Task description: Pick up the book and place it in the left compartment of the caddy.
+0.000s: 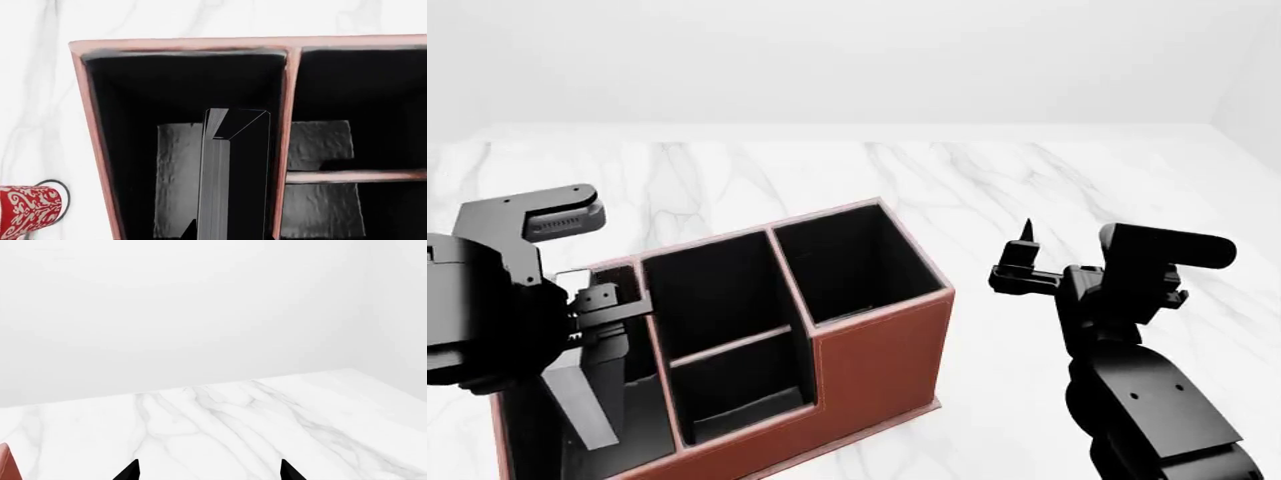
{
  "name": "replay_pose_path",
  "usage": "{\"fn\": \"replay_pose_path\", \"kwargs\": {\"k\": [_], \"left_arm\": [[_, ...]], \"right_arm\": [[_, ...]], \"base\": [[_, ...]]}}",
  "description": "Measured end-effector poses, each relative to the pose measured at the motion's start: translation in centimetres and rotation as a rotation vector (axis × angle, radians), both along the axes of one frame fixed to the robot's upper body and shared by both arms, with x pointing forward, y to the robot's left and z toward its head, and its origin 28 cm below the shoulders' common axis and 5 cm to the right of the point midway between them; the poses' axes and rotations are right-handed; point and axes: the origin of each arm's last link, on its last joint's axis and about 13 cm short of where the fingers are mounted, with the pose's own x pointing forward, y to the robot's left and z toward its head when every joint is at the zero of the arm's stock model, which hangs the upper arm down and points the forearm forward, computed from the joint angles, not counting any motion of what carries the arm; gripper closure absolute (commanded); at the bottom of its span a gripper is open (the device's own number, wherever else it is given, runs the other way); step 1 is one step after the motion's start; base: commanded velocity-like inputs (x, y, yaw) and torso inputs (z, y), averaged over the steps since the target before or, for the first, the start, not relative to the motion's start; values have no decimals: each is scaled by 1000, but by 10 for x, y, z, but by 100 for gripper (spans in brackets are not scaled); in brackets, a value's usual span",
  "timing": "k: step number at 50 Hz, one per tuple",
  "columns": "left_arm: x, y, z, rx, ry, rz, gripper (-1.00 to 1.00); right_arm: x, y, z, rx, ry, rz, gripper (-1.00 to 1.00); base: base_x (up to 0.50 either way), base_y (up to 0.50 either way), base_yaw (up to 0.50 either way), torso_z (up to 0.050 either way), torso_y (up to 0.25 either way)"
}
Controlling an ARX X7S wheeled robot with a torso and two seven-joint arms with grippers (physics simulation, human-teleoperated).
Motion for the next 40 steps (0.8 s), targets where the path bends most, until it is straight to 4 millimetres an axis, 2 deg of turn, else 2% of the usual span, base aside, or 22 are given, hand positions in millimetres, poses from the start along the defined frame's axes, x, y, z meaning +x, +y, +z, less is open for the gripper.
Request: {"fn": "replay_pose_path", "kwargs": {"k": [40], "left_arm": [[13,12,-44,-10,70,34,100]], "right_arm": [[-2,-1,-1,5,-3,-2,-100]], "base": [[0,0,0,0,1]]}}
